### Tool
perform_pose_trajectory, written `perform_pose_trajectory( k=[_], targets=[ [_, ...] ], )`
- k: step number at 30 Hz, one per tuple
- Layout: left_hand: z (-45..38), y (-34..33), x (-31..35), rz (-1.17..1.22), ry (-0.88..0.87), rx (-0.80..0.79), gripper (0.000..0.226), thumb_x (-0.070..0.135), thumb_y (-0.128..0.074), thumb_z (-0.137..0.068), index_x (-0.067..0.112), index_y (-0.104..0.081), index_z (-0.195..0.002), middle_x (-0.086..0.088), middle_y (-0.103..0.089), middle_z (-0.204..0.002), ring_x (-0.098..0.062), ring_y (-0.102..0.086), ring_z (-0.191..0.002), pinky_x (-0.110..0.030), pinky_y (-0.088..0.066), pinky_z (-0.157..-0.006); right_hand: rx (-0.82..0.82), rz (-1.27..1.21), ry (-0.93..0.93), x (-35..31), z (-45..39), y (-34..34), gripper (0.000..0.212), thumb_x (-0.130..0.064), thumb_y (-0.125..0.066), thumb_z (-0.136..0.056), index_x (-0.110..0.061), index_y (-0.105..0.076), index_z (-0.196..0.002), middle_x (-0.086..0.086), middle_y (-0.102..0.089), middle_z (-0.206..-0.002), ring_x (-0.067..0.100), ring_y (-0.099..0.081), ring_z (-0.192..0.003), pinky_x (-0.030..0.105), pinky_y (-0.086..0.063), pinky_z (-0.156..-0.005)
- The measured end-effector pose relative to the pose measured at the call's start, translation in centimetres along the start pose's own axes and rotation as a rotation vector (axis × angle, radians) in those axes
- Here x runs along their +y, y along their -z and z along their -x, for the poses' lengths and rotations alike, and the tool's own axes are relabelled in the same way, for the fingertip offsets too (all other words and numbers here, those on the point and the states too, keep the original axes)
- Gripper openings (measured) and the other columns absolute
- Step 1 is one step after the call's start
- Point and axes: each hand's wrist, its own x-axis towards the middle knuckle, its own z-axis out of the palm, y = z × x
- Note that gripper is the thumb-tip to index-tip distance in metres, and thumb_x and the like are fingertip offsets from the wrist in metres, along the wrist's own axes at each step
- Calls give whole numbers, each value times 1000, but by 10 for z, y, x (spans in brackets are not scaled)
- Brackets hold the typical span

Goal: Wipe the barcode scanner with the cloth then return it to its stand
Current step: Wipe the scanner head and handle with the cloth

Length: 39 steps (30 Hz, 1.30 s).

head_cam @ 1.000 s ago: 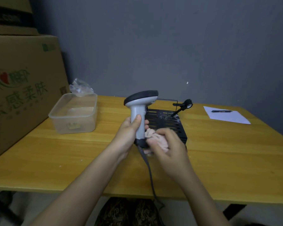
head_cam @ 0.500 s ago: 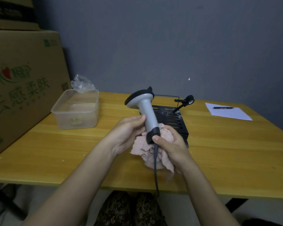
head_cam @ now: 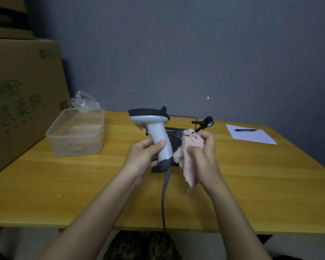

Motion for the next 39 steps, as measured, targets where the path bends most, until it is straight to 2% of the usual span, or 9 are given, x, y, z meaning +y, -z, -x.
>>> perform_pose_trajectory(
  k=[2, 7, 11, 16, 21, 25, 29, 34, 39],
  targets=[
    [2, -2, 0, 19, -21, 5, 25, 13, -63, -88, 10, -65, -114, -2, -71, -94, -3, -70, -70, -16, -56, -57, -65, 65, 42, -9, -8, -7, 30, -23, -41, -79, -34, -43, -107, 1, -38, -120, 15, -45, -110, 28, -41, -92],
    [6, 0, 4, 13, -51, -63, 24, 7, -55, -93, 12, -66, -113, 2, -72, -90, 2, -70, -69, -13, -52, -55, -154, 232, 231, -14, -15, -28, 36, -9, -46, -95, -25, -50, -126, -4, -44, -129, 5, -44, -118, -1, -31, -89],
    [3, 10, 3, 81, -64, -5, 20, 4, -60, -89, 10, -66, -108, 0, -72, -85, -2, -71, -68, -17, -56, -58, -203, 297, 259, -10, -12, -25, 34, -13, -51, -94, -26, -57, -125, -13, -53, -128, -3, -48, -117, 3, -36, -91],
    [-10, 21, 1, 96, -46, 119, 28, 3, -67, -84, 2, -58, -111, -9, -68, -91, -12, -68, -74, -20, -59, -58, -331, 502, 193, 15, 11, -2, 24, -16, -53, -92, -29, -66, -108, -15, -59, -112, -2, -55, -101, 32, -51, -85],
    [-13, 6, -6, 72, -13, 90, 32, 8, -63, -88, -5, -52, -115, -16, -65, -100, -15, -66, -80, -22, -59, -60, -18, 469, 335, 12, 19, -18, 28, -19, -62, -85, -27, -64, -112, -5, -48, -115, 15, -46, -110, 18, -38, -88],
    [-18, 4, -13, -1, -47, 143, 29, 12, -66, -87, 4, -49, -109, -16, -61, -108, -16, -64, -84, -23, -58, -59, -38, 602, 383, 24, 32, -35, 32, -20, -62, -87, -20, -58, -118, -3, -59, -113, 15, -47, -107, 12, -33, -86],
    [-19, 4, -19, -131, -106, 204, 25, 18, -69, -85, 14, -49, -98, -2, -57, -95, -15, -59, -84, -26, -51, -67, -103, 943, 634, 33, 38, -34, 30, -19, -54, -78, -13, -62, -107, 6, -62, -97, 23, -48, -92, 34, -47, -79],
    [-20, 3, -27, -26, -49, 211, 19, 14, -65, -87, 14, -47, -91, -3, -53, -94, -18, -58, -91, -28, -55, -71, -359, 881, 526, 29, 37, -13, 30, -29, -51, -72, -18, -66, -96, -2, -59, -91, 19, -49, -85, 26, -40, -68],
    [-18, -2, -21, 10, -64, 168, 19, 11, -64, -88, 13, -46, -91, 0, -53, -89, -8, -58, -80, -16, -56, -55, 88, 597, 379, 27, 24, -9, 28, -30, -60, -79, -17, -67, -104, 0, -61, -106, 22, -53, -98, 28, -41, -82]
  ],
)
